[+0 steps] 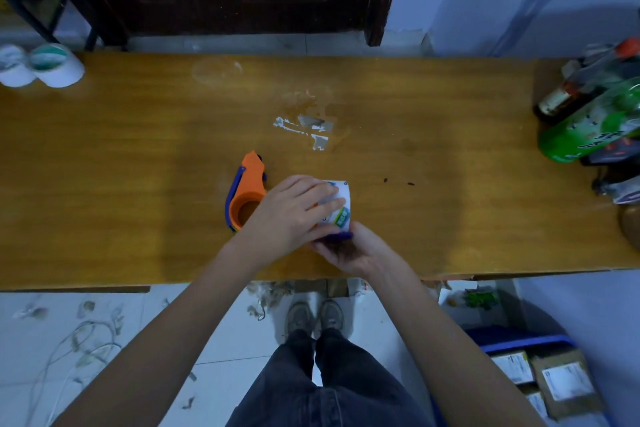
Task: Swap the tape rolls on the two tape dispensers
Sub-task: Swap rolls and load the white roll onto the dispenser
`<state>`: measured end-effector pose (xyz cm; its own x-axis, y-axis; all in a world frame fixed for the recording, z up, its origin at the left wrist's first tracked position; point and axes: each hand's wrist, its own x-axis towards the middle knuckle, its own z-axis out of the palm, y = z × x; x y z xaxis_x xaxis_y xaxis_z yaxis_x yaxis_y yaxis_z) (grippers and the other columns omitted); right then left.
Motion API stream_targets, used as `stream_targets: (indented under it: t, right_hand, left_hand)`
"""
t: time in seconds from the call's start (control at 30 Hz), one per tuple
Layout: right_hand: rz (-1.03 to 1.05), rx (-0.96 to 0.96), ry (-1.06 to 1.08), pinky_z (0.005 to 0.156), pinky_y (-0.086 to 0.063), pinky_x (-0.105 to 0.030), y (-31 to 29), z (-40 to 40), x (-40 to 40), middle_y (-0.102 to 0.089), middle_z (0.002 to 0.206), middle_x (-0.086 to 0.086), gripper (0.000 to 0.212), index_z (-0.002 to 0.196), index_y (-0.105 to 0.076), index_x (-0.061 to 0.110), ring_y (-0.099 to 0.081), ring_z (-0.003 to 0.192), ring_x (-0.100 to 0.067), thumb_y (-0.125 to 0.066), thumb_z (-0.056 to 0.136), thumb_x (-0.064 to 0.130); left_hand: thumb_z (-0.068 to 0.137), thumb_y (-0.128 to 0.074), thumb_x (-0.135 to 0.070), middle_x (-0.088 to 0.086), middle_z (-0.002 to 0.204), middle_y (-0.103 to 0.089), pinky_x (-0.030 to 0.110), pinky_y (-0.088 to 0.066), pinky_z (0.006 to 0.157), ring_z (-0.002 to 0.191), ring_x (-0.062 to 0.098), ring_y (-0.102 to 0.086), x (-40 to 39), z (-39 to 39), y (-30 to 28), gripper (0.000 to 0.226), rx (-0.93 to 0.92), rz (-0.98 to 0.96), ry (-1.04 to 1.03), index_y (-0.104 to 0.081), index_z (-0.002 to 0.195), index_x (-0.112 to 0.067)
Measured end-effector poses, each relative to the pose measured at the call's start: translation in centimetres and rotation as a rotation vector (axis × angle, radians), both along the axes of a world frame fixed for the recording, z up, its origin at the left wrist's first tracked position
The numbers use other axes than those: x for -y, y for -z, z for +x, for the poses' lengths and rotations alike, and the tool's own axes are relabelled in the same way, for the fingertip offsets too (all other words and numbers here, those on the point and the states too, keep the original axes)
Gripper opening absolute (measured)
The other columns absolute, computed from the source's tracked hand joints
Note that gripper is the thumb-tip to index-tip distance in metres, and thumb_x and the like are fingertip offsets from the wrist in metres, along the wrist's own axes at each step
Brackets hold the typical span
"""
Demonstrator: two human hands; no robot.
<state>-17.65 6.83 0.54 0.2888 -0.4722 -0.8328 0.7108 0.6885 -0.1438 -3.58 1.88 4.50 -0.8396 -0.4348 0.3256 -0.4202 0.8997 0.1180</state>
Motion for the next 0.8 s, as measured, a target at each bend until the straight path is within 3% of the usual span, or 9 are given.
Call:
stream_targets:
  t: [0.27,0.37,0.47,0.6,0.8]
  right_hand:
    - [0.028,0.003,-0.001,0.042,-0.057,-0.027,-0.5,-0.2,-0.1,-0.062,0.090,-0.019,0.021,0.098,-0.058,0.005,-0.063,0.079,-0.028,-0.047,0.095,0.022]
    - [0.043,-0.002,0.017,0.044,-0.058,-0.027,-0.7,-0.3,-0.2,-0.061,0.089,-0.019,0.022,0.095,-0.058,0.004,-0.063,0.078,-0.028,-0.048,0.095,0.023]
    - [0.034,-0.036,0.062,0.046,-0.057,-0.029,-0.7,-0.1,-0.1,-0.061,0.086,-0.018,0.025,0.091,-0.058,0.004,-0.061,0.077,-0.027,-0.047,0.095,0.026]
    - [0.010,-0.019,0.075,0.043,-0.057,-0.027,-0.9,-0.1,0.1,-0.068,0.064,-0.015,0.020,0.081,-0.060,0.003,-0.065,0.065,-0.023,-0.044,0.094,0.008]
    - [0.026,-0.035,0.023,0.043,-0.057,-0.028,-0.7,-0.1,-0.1,-0.060,0.087,-0.015,0.014,0.099,-0.056,0.005,-0.061,0.077,-0.024,-0.045,0.094,0.011]
  left_hand:
    - [0.086,-0.054,-0.030,0.006,0.100,-0.073,0.032,-0.052,0.080,0.091,0.024,-0.069,0.1,-0.4,-0.1,0.029,-0.010,-0.013,0.006,-0.073,0.095,-0.010]
    - [0.083,-0.064,-0.024,0.007,0.101,-0.072,0.033,-0.051,0.079,0.092,0.025,-0.068,0.0,-0.5,0.4,0.021,-0.017,-0.060,0.001,-0.072,0.099,-0.013]
    - [0.079,-0.067,-0.014,0.012,0.110,-0.066,0.039,-0.047,0.088,0.102,0.030,-0.062,-0.5,-0.6,0.7,0.040,0.067,-0.095,-0.007,-0.066,0.116,-0.026]
    - [0.076,-0.067,-0.016,0.015,0.114,-0.064,0.041,-0.043,0.098,0.108,0.032,-0.060,-0.9,-0.9,0.2,0.042,0.152,-0.102,0.017,-0.066,0.114,-0.034]
    - [0.075,-0.065,-0.017,0.013,0.114,-0.065,0.043,-0.045,0.095,0.105,0.032,-0.062,-0.6,-0.7,-0.6,0.036,0.201,-0.099,0.107,-0.070,0.108,-0.031]
